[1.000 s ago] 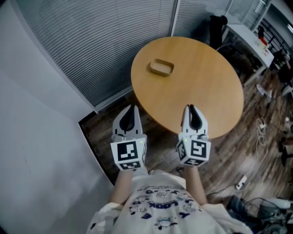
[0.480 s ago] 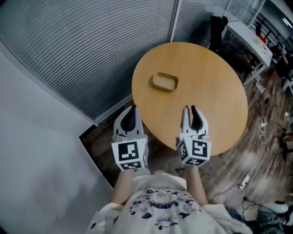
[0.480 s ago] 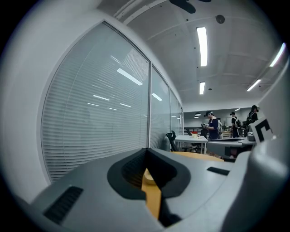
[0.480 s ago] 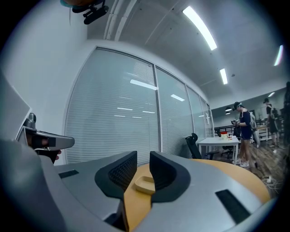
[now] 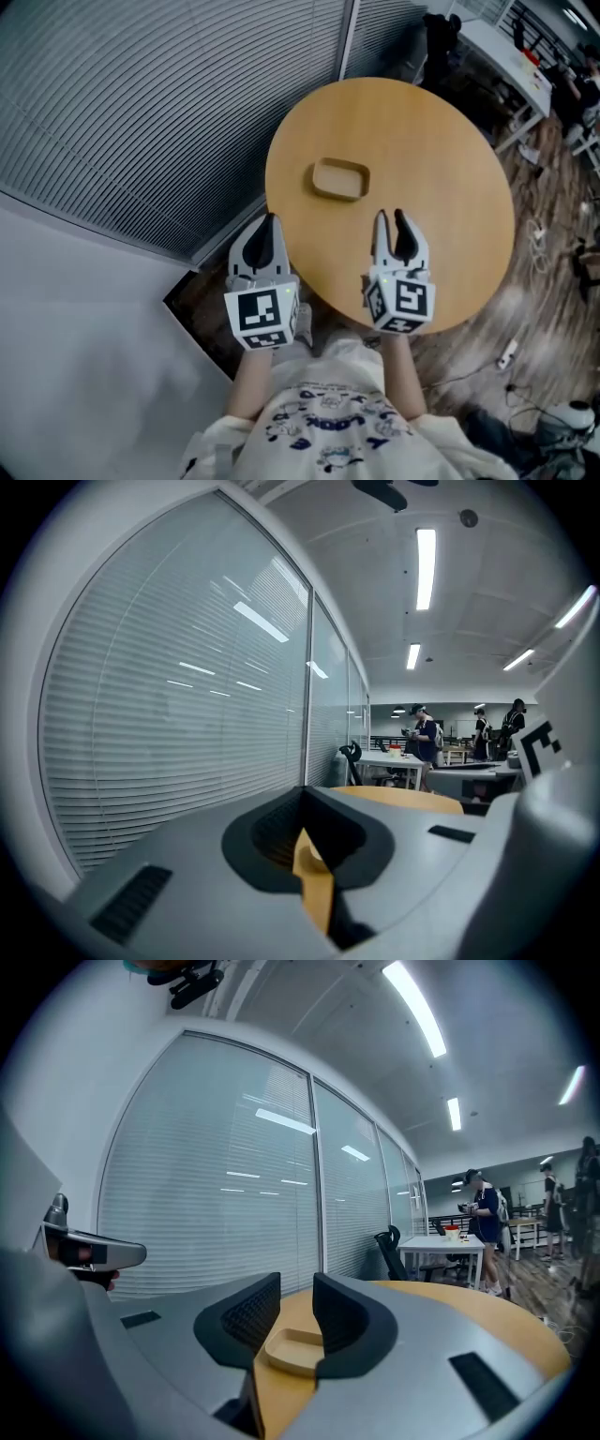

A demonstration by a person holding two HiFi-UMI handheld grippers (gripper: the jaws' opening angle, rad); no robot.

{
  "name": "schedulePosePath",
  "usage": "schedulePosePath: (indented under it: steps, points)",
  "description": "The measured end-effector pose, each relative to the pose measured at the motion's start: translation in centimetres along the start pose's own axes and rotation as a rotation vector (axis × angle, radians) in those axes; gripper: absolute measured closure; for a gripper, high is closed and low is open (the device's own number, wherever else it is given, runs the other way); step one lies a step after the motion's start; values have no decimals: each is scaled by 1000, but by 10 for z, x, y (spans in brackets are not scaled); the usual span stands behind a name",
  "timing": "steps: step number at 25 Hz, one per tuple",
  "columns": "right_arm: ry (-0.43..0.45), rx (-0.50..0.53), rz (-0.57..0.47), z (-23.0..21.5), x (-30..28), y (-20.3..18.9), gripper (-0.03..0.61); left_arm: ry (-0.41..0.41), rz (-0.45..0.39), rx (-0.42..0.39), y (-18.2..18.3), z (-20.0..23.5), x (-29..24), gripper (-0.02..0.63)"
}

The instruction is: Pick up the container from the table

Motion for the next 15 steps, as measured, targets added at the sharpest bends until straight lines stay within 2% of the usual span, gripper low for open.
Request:
schedulePosePath:
  steps: [9, 15]
  points:
    - [-31, -31, 76, -41, -45, -8, 489, -1, 65, 6, -1, -13, -50, 612]
    - [-1, -49, 139, -59, -81, -28, 489, 24, 121, 14, -14, -17, -85, 612]
Point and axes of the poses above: the fingertips, and each gripper's own axes: x backward along the fingers, z to its left, y out of its top, the point moved 5 cm from there along x, backward along the fingers, and after that the axes turned 7 degrees about y, right-handed, at the moved point
